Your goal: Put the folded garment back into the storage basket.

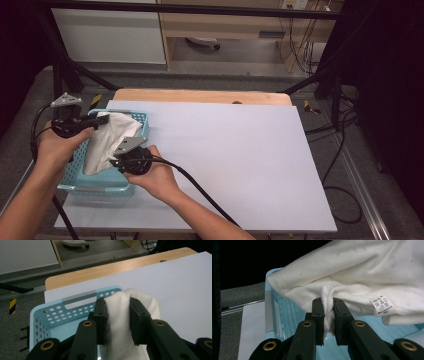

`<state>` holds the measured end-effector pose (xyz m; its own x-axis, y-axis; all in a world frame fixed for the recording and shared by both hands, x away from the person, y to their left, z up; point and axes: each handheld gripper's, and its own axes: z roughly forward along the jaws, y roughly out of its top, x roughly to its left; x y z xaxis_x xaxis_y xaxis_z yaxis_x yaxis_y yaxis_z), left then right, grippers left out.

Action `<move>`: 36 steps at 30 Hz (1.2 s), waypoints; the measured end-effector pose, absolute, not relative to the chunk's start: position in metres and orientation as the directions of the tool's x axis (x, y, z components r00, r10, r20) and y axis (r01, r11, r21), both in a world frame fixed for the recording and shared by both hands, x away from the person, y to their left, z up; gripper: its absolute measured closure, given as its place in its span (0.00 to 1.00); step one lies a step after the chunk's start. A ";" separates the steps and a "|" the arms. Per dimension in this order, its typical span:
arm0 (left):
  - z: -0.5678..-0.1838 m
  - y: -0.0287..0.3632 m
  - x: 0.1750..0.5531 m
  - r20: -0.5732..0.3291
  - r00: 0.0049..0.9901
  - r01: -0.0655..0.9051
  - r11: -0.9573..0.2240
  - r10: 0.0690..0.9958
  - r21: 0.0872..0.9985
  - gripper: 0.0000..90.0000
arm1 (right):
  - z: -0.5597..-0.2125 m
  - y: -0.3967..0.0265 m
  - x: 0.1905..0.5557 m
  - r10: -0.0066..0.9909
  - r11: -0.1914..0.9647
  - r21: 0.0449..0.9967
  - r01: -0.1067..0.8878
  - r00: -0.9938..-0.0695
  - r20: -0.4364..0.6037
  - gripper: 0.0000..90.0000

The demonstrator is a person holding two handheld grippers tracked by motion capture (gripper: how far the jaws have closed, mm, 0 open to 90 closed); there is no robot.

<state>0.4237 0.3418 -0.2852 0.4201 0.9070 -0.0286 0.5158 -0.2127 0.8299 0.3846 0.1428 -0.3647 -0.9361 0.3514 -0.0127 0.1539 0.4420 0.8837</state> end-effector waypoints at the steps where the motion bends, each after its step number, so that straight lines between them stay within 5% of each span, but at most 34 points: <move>1: -0.286 0.342 0.424 -0.030 0.419 0.518 -0.212 0.907 0.829 0.78 | -0.365 0.143 0.385 0.352 0.444 0.883 0.153 -0.936 -0.015 0.90; 36: -0.298 0.348 0.428 -0.033 0.400 0.539 -0.206 0.916 0.817 0.77 | -0.376 0.146 0.390 0.354 0.438 0.884 0.161 -0.935 -0.006 0.90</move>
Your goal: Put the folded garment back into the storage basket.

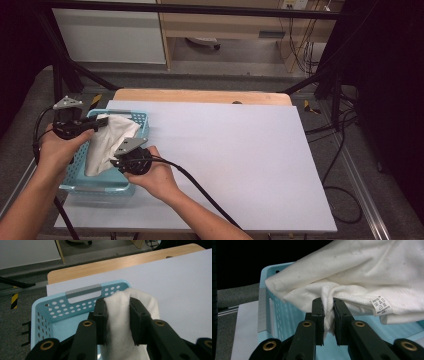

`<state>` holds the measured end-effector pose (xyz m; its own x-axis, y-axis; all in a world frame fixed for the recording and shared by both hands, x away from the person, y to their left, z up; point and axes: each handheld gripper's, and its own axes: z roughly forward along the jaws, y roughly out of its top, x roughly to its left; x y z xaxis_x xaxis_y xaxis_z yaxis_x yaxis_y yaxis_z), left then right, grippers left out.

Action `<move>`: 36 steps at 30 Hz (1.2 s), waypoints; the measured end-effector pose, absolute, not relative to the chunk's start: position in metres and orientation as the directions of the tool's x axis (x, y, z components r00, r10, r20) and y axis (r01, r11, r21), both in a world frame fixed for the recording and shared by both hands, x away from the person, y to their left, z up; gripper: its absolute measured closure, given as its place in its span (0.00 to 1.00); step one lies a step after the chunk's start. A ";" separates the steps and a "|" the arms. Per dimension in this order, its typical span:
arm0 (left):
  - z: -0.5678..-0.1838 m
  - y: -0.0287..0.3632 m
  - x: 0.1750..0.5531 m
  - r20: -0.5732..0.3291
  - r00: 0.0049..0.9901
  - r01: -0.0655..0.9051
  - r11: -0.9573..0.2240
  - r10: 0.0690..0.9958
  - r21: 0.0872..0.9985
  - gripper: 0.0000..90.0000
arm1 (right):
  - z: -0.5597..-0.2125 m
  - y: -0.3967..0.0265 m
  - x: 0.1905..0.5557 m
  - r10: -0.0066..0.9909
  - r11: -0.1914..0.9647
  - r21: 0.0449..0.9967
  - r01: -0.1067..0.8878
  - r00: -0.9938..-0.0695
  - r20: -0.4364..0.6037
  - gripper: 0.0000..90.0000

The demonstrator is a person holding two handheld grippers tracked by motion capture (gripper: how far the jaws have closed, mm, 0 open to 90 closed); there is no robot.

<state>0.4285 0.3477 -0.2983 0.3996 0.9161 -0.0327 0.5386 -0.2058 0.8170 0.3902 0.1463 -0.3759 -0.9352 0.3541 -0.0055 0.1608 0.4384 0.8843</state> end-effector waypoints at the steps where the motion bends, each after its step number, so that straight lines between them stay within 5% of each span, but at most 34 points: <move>1: -0.298 0.348 0.428 -0.033 0.399 0.539 -0.206 0.916 0.817 0.78 | -0.376 0.146 0.390 0.355 0.439 0.884 0.163 -0.935 -0.004 0.90; 30: -0.319 0.357 0.440 -0.062 0.376 0.569 -0.177 0.925 0.803 0.77 | -0.385 0.155 0.400 0.366 0.491 0.852 0.184 -0.931 -0.010 0.89; 32: -0.323 0.357 0.444 -0.066 0.374 0.574 -0.175 0.925 0.800 0.75 | -0.386 0.159 0.403 0.384 0.498 0.842 0.207 -0.923 0.000 0.85; 36: -0.334 0.358 0.450 -0.054 0.344 0.579 -0.166 0.938 0.798 0.58 | -0.387 0.162 0.402 0.402 0.491 0.833 0.254 -0.915 0.042 0.58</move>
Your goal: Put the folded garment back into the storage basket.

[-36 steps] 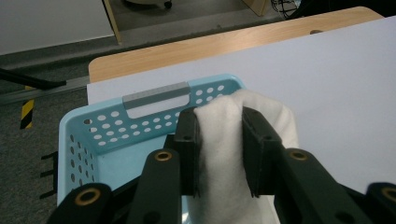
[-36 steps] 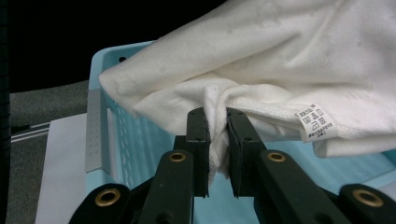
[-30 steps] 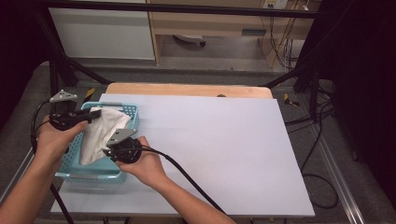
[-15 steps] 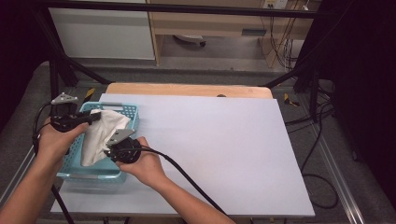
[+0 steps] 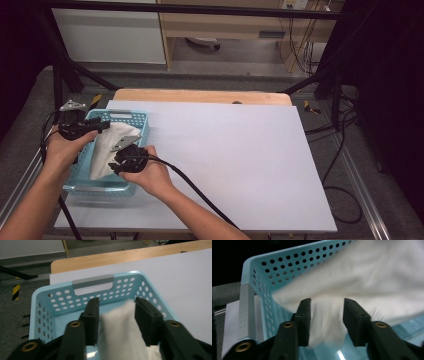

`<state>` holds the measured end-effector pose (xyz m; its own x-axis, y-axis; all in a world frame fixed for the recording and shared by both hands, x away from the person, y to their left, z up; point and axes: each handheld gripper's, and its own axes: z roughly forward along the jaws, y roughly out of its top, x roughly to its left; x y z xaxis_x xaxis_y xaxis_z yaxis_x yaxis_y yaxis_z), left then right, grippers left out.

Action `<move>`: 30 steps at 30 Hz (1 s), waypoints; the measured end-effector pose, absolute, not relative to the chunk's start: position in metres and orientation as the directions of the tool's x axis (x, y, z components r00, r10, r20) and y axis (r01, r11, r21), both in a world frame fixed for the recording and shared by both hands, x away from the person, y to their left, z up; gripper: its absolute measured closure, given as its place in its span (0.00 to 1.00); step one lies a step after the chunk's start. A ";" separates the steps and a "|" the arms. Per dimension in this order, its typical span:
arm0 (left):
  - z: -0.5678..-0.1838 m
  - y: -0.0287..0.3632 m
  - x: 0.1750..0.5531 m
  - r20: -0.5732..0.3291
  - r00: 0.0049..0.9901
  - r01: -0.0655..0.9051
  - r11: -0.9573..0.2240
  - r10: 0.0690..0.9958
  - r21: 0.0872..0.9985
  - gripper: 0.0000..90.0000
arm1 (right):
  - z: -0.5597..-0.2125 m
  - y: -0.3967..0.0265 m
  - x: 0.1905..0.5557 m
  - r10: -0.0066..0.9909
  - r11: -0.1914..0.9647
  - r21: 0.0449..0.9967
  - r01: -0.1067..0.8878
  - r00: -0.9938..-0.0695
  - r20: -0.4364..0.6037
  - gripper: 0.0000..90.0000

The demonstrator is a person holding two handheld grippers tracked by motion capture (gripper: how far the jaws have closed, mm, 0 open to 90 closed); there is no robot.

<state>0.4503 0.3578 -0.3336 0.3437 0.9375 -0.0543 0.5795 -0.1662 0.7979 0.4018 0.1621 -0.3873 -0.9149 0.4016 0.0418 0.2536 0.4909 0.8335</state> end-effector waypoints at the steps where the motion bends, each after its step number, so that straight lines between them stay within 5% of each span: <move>1: -0.336 0.357 0.451 -0.065 0.348 0.583 -0.161 0.935 0.796 0.55 | -0.387 0.161 0.401 0.408 0.490 0.830 0.266 -0.912 0.052 0.53; 5: -0.340 0.352 0.449 -0.063 0.341 0.577 -0.156 0.938 0.802 0.50 | -0.381 0.148 0.396 0.431 0.482 0.835 0.265 -0.902 0.038 0.39; 16: -0.342 0.321 0.442 0.006 0.357 0.574 -0.225 0.934 0.787 0.48 | -0.365 0.086 0.389 0.481 0.411 0.876 0.254 -0.876 0.029 0.21; 30: -0.365 0.297 0.446 0.021 0.346 0.623 -0.246 0.938 0.743 0.52 | -0.368 0.000 0.385 0.569 0.343 0.889 0.303 -0.820 0.060 0.16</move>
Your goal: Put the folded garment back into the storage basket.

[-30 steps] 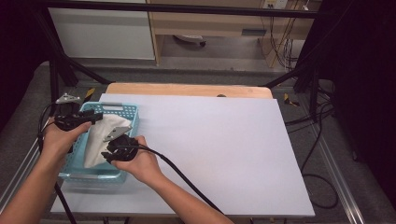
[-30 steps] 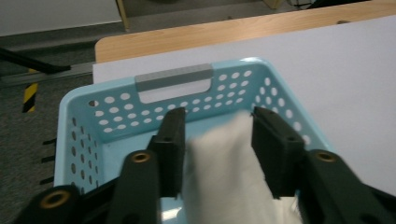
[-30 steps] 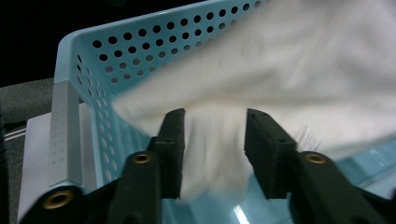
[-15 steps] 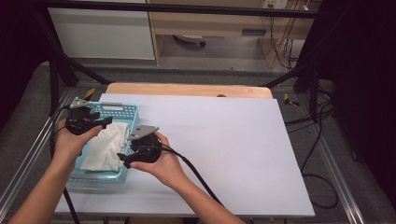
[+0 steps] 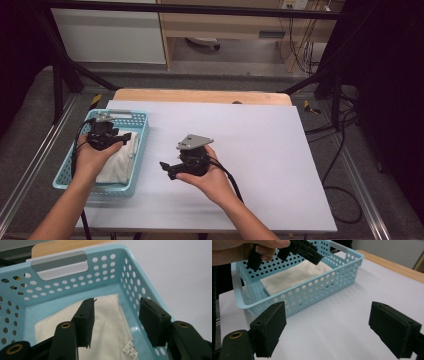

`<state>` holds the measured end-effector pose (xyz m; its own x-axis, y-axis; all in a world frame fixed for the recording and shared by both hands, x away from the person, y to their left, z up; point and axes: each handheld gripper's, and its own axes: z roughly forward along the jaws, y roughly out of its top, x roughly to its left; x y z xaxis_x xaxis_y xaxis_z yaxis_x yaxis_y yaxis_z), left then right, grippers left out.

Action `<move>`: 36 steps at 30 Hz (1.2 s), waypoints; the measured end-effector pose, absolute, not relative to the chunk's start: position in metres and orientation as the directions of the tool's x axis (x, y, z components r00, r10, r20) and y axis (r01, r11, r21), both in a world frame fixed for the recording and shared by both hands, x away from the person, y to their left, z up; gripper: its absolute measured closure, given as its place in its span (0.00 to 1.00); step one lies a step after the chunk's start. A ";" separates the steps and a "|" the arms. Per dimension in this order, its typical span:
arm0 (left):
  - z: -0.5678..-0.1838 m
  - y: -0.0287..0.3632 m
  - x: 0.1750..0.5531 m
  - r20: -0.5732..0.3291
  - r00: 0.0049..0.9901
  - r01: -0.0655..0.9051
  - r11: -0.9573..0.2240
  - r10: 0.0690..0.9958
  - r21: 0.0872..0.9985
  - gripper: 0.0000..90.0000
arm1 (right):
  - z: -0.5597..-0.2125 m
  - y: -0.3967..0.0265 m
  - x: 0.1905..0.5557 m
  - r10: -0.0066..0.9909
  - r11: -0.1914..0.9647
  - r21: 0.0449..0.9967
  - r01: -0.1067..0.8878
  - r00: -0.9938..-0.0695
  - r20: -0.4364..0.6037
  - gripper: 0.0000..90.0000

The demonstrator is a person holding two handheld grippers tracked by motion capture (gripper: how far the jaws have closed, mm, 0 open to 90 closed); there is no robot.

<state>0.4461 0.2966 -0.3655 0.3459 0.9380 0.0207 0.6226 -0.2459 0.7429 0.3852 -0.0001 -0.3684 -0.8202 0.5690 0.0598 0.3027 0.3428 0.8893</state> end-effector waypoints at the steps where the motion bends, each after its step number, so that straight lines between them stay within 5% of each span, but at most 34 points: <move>1: -0.365 0.296 0.446 0.020 0.345 0.619 -0.243 0.938 0.747 0.52 | -0.369 -0.007 0.385 0.579 0.334 0.891 0.307 -0.813 0.064 0.16; 21: -0.335 0.279 0.417 0.033 0.377 0.504 -0.235 0.926 0.831 0.37 | -0.356 -0.057 0.395 0.648 0.267 0.912 0.311 -0.758 0.069 0.10; 27: -0.327 0.276 0.411 0.011 0.384 0.474 -0.208 0.923 0.855 0.22 | -0.349 -0.062 0.396 0.652 0.267 0.914 0.305 -0.755 0.062 0.09; 36: -0.317 0.275 0.400 0.017 0.392 0.449 -0.208 0.920 0.869 0.16 | -0.343 -0.068 0.399 0.654 0.271 0.919 0.286 -0.755 0.042 0.06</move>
<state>0.3998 0.2748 -0.3170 0.3919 0.9198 0.0171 0.4494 -0.2076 0.8689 0.3986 -0.0675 -0.3431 -0.7555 0.6538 0.0421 0.2859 0.2712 0.9191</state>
